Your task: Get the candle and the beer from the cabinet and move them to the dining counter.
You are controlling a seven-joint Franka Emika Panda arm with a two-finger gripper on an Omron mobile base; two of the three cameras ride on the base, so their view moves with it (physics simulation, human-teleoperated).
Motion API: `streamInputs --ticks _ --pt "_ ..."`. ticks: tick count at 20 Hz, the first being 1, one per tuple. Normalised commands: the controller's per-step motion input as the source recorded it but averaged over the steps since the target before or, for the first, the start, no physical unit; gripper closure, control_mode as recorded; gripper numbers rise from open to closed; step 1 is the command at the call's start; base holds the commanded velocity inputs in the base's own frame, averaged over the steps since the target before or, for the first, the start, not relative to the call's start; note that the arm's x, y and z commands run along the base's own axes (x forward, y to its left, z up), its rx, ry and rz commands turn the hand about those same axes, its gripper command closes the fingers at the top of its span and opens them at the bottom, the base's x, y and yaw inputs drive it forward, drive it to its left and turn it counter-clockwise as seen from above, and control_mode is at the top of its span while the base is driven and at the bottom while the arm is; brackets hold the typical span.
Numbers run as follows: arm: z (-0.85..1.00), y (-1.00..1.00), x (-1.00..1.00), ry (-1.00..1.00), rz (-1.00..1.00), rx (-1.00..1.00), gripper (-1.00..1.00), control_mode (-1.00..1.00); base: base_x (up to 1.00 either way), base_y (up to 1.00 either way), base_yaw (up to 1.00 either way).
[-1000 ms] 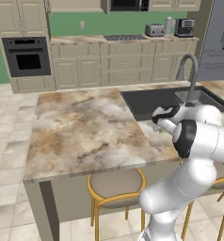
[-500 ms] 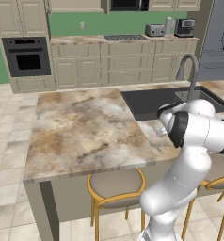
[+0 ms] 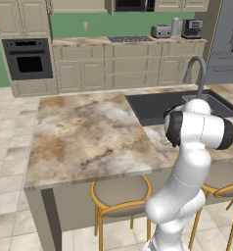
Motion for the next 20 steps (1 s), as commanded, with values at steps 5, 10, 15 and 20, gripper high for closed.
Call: streamInputs --ticks 5,10,15,20 --pt "-0.12 0.00 0.24 -0.05 0.00 0.00 1.00 -1.00 0.00 0.00 0.00" --pt "-0.14 -0.01 0.26 -0.05 0.01 0.00 1.00 -1.00 0.00 0.00 0.00" --pt "-0.13 0.00 0.31 -0.05 0.00 0.01 1.00 -1.00 0.00 0.00 0.00" --pt "-0.13 0.00 0.32 -0.04 0.00 0.01 1.00 -1.00 0.00 0.00 0.00"
